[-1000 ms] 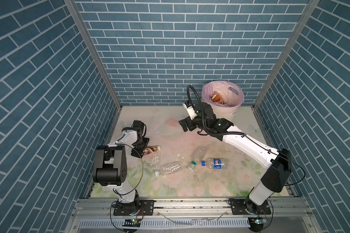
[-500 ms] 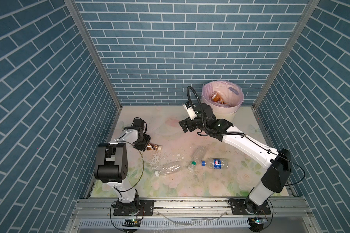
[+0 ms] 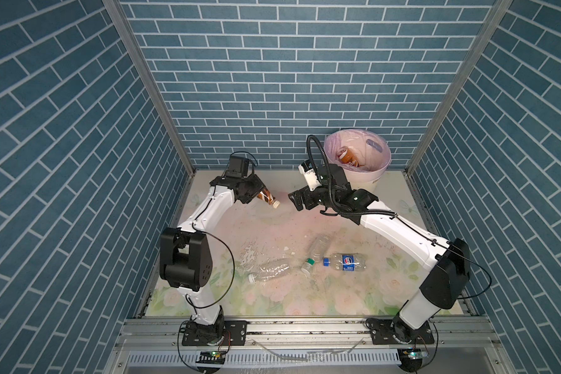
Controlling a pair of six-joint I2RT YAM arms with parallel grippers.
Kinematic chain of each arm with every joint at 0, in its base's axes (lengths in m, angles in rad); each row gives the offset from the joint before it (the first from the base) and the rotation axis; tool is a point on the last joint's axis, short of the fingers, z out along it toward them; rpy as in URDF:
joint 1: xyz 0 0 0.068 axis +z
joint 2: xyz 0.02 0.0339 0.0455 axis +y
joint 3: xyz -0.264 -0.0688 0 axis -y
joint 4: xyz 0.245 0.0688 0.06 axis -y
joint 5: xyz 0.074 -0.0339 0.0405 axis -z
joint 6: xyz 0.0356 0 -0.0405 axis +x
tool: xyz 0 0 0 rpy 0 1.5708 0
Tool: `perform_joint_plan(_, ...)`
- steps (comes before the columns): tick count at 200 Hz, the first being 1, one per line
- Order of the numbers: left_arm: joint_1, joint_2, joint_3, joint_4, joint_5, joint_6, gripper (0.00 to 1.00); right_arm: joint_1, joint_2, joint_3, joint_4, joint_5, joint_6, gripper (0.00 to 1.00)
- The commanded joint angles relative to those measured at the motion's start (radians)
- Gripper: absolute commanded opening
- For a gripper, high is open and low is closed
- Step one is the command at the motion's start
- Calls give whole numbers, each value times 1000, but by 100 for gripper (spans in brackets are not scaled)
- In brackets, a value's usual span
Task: Throw the plastic bottles in the bin
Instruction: Pick up the plastic bottle from the middle-left of the table.
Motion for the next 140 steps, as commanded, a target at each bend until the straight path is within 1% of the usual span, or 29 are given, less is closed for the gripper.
perform_joint_plan(1,-67,-22,92,7,0,113,59,-8,-11,-14,24,-42,46,95)
perform_joint_plan(34,-131,-46,154,42,16,131,59,-21,9,10,28,-43,64,92)
perform_joint_plan(68,-158,-72,171,77,47,128,59,-36,31,40,29,-41,74,85)
perform_joint_plan(72,-162,-77,170,81,48,128,59,-39,33,44,29,-70,75,84)
perform_joint_plan(89,-169,-94,165,93,53,124,59,-44,49,61,28,-76,76,80)
perform_joint_plan(120,-181,-110,148,119,81,108,59,-50,77,100,26,-84,76,66)
perform_joint_plan(133,-185,-112,137,130,86,104,59,-49,91,115,24,-84,76,51)
perform_joint_plan(140,-186,-115,133,133,85,103,59,-50,97,123,23,-84,77,44)
